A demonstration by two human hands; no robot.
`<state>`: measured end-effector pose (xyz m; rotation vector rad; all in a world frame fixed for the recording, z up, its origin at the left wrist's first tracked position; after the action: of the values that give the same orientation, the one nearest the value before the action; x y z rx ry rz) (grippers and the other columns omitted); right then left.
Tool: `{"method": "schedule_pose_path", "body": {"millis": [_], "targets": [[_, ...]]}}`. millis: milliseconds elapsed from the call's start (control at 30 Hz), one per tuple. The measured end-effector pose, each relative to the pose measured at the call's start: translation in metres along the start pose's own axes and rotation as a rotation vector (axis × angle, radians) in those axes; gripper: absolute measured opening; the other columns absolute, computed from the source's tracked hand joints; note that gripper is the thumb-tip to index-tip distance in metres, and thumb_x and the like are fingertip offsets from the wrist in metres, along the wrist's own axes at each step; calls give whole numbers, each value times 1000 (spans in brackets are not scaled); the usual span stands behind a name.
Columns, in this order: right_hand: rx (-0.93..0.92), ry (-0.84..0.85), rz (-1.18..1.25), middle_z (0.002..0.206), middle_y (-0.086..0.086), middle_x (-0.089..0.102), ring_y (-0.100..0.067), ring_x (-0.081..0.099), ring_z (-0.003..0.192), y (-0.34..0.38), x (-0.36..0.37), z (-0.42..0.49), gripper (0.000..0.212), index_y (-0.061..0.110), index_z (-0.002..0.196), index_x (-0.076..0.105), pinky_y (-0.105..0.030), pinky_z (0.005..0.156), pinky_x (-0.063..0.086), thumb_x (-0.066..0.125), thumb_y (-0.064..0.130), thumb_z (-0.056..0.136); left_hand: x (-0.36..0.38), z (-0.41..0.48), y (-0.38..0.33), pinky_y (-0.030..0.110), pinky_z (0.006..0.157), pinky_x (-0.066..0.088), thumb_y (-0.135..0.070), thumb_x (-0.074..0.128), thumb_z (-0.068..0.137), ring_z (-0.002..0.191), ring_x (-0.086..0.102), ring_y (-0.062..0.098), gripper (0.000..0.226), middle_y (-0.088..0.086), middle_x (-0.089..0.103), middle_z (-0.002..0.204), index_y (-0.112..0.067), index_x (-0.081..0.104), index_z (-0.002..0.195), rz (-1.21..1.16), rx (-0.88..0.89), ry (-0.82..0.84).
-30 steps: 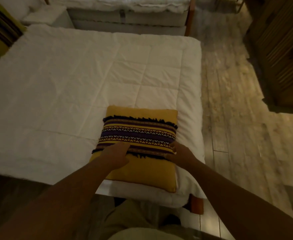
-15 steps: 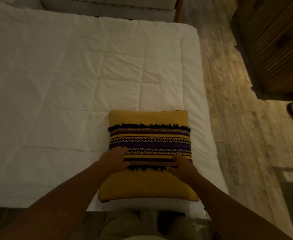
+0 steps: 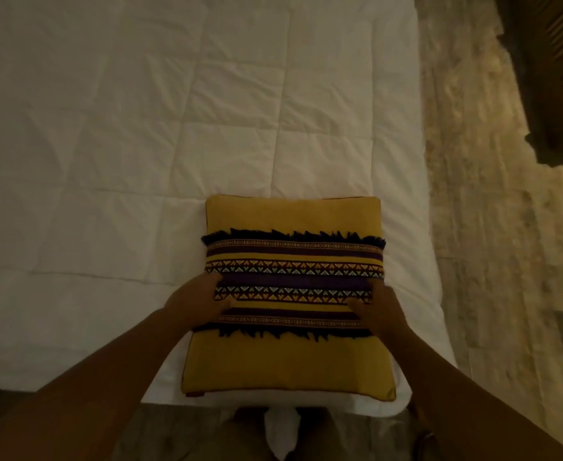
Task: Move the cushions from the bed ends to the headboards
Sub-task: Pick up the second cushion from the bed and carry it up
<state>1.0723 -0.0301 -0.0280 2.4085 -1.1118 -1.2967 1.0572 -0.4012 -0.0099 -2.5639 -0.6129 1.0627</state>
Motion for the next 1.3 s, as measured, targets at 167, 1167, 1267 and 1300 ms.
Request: {"method": "schedule_pose_path", "body": {"millis": [167,1167,1267,1300], "targets": [[73,-70,66,127,-19,53,-38,57,114,-36,5,41,73,5,135,46,-53,92,53,79,39,80,15,38,18,49,105,48,-62,78,69,126,54,24,98,6,54,138,-26,33,148,-344,-52,-58],[12,162,487,121,-4,70,-28,68,107,-20,-20,85,76,27,132,57,-50,88,57,85,46,64,63,36,39,51,90,57,-56,93,38,115,63,28,121,5,61,130,-28,39,143,-1078,-379,-217],[-33,214,398,111,5,70,-21,67,102,12,-34,108,62,39,112,62,-41,83,56,85,55,57,76,17,31,55,92,56,-46,92,49,119,62,30,108,7,61,134,-28,42,143,-1218,-389,-245],[-43,220,362,108,8,68,-20,66,100,22,-38,117,57,40,107,61,-38,82,54,86,54,58,82,13,25,58,94,54,-43,92,53,121,61,32,106,9,60,137,-27,42,145,-1265,-404,-254]]}}
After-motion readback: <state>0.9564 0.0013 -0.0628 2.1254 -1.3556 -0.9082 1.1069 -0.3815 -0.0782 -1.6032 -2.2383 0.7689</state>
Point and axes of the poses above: each hand's wrist, its own z-axis towards the middle knuckle, its own x-axis out of the palm, y = z × x, the point moved 1 cm from there along z, towards the middle knuckle
